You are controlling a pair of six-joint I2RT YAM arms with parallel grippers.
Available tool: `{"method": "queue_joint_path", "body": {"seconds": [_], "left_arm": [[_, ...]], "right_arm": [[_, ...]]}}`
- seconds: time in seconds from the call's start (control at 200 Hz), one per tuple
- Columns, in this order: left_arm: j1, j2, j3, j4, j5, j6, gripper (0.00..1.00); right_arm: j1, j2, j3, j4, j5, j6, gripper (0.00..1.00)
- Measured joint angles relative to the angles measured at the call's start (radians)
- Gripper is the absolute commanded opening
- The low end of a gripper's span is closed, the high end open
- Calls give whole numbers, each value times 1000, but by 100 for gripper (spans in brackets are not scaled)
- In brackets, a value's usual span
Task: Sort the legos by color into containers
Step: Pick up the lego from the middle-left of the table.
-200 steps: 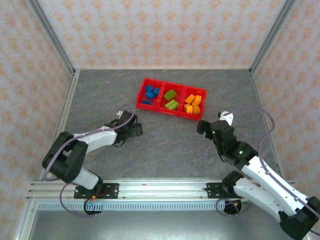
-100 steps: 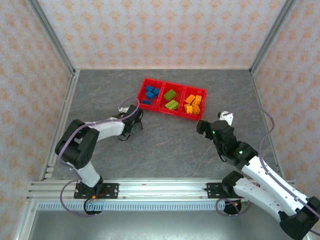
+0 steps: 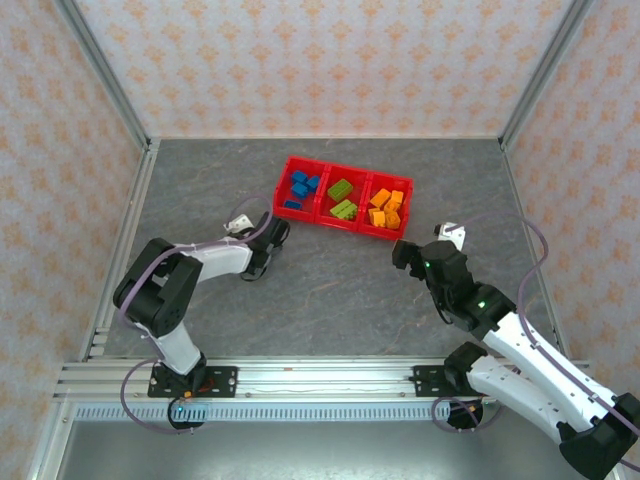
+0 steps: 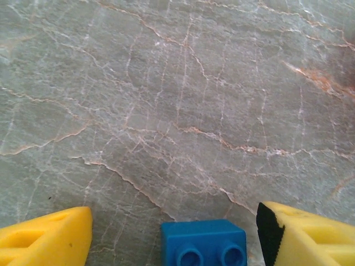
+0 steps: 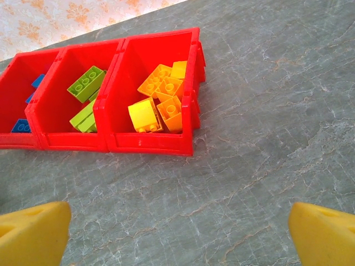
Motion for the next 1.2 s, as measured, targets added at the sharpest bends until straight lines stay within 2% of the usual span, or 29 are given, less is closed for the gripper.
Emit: {"method": "queue_joint_path", "body": {"seconds": [0.145, 0.3, 0.731, 1.101, 1.196], "left_arm": [[-26, 44, 34, -47, -63, -8, 67], [-45, 70, 51, -79, -106, 3, 55], [-58, 119, 125, -137, -100, 99, 47], [-65, 64, 23, 0, -91, 142, 39], [-66, 29, -6, 23, -56, 147, 37]], "right_arm": [[1, -6, 0, 0, -1, 0, 100], [1, -23, 0, 0, -4, 0, 100], [3, -29, 0, 7, -19, -6, 100], [3, -30, 0, 7, -19, -8, 100], [3, -29, 0, 7, -19, -7, 100]]}}
